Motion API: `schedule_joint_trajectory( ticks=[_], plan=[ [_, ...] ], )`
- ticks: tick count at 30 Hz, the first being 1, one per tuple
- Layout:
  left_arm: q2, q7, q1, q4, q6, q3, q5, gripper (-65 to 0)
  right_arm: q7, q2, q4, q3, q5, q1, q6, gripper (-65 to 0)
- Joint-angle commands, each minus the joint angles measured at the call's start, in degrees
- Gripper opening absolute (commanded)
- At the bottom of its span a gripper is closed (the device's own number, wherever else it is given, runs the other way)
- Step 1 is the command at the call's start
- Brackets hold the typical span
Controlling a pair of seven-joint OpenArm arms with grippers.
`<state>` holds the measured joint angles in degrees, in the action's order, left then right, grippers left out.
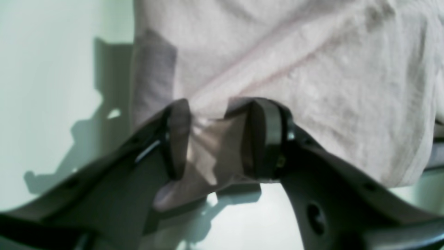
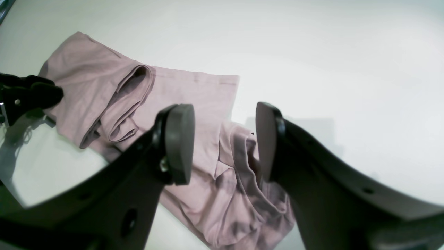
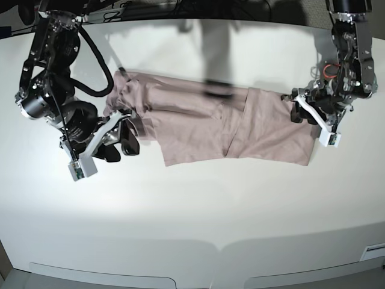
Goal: Fold the T-shirt properly
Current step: 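Lay the folded end down and release it with the left gripper, then grasp the strip's other end with the right gripper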
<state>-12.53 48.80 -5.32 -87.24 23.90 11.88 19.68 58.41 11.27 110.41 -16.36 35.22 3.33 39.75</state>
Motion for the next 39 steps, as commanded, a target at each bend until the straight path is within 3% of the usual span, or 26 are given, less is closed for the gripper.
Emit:
schedule_joint_trajectory(
  ticks=[1, 11, 14, 17, 23, 29, 33, 39],
  plan=[
    [-0.5, -0.4, 1.3, -0.6, -0.2, 0.1, 0.3, -36.9, -1.5, 0.5, 1.1, -0.2, 1.0, -0.8, 0.3, -35.9],
    [-0.5, 1.1, 3.6, -7.0, -0.2, 0.1, 0.3, -36.9, -0.4, 0.5, 1.1, -0.2, -0.7, -0.7, 0.3, -35.9],
    [-0.5, 1.7, 3.6, -11.9, -0.2, 0.1, 0.3, -36.9, 0.2, 0.5, -0.1, -0.5, -4.9, -0.7, -4.1, -35.9],
    [-0.5, 1.8, 3.6, -18.1, -0.2, 0.1, 0.4, -36.9, 3.5, 0.5, -1.2, -1.9, -5.0, -0.7, -5.1, -35.9],
    [-0.5, 5.9, 3.6, -28.3, -0.2, 0.1, 7.6, -36.8, 7.8, 0.0, -1.2, -6.6, -5.0, 0.6, -5.1, -35.9],
    [-0.5, 6.1, 3.5, -29.5, -0.2, 0.1, 11.0, -36.8, 7.4, -1.6, -1.2, -12.3, -4.6, 5.5, -4.4, -35.1],
    [-0.5, 6.1, 3.5, -29.5, -0.1, 0.1, 11.7, -36.8, 6.3, -1.6, -1.7, -12.3, -4.7, 8.0, -3.8, -24.1],
    [-0.5, 6.2, 3.4, -29.5, -0.1, 0.1, 12.3, -36.8, 0.9, -1.6, -8.9, -12.3, -4.6, 7.9, -3.8, -23.9]
  ],
)
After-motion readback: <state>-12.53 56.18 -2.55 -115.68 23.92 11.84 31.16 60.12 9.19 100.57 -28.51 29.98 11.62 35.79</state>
